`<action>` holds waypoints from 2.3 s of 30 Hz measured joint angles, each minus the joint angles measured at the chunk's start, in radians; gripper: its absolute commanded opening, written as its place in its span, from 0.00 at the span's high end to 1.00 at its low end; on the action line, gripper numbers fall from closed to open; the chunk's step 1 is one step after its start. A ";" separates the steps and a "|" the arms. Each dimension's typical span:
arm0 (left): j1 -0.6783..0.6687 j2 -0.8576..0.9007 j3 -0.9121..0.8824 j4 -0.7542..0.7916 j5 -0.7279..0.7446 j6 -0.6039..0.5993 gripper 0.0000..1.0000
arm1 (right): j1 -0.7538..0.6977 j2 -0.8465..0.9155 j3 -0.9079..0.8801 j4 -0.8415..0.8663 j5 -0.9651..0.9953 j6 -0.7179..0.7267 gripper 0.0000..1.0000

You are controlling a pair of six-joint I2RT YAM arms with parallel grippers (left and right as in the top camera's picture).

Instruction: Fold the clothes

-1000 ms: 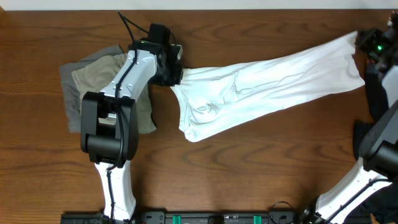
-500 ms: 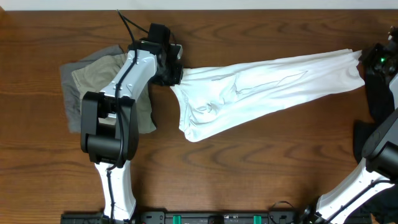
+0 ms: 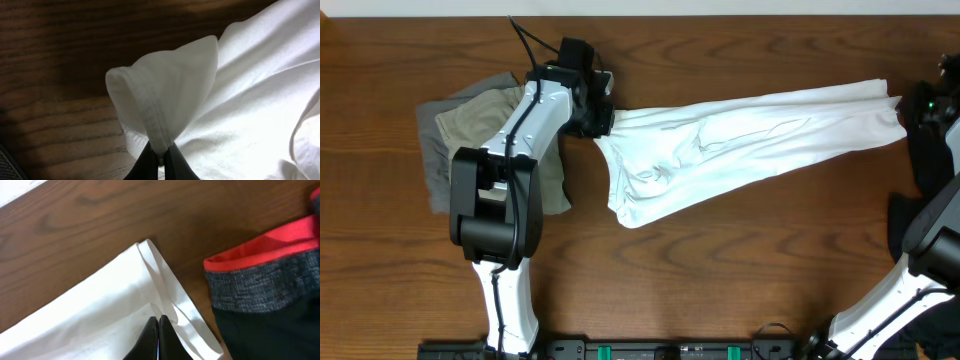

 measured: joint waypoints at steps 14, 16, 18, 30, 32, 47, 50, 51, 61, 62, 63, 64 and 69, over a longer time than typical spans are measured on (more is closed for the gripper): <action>0.000 0.000 0.000 0.011 0.000 0.000 0.94 | 0.072 0.025 -0.002 0.546 -0.292 0.158 0.99; 0.000 0.000 0.000 0.011 0.000 0.000 0.94 | 0.111 0.027 -0.002 0.552 -0.261 0.151 0.99; 0.000 0.000 0.000 0.011 0.000 0.000 0.94 | 0.146 0.033 -0.002 0.560 -0.225 0.138 0.99; 0.000 0.000 0.000 0.011 0.012 0.000 0.94 | 0.191 0.160 -0.002 0.615 -0.101 0.109 0.98; 0.000 0.000 0.000 0.011 0.013 0.000 0.94 | 0.182 0.170 -0.002 0.617 -0.091 0.113 0.98; 0.000 0.000 0.000 0.011 0.016 0.000 0.94 | -0.043 0.172 -0.001 0.531 -0.323 0.250 0.97; 0.000 0.000 0.000 0.011 0.015 0.000 0.94 | -0.077 0.172 -0.002 0.435 -0.353 0.257 0.98; 0.000 0.000 0.000 0.011 0.016 0.000 0.94 | -0.084 0.172 -0.002 0.409 -0.359 0.256 0.99; 0.000 0.000 0.000 0.011 0.016 0.000 0.94 | -0.066 0.172 -0.002 0.368 -0.417 0.230 0.60; 0.000 0.000 0.000 0.011 0.016 0.000 0.94 | -0.058 0.172 -0.002 0.368 -0.418 0.227 0.53; 0.000 0.000 0.000 0.011 0.016 0.000 0.94 | -0.048 0.172 -0.002 0.369 -0.416 0.222 0.49; 0.000 0.000 0.000 0.011 0.016 0.000 0.94 | -0.034 0.172 -0.002 0.370 -0.409 0.219 0.47; 0.000 0.000 0.000 0.011 0.016 0.000 0.93 | 0.044 0.172 -0.001 0.372 -0.315 0.211 0.40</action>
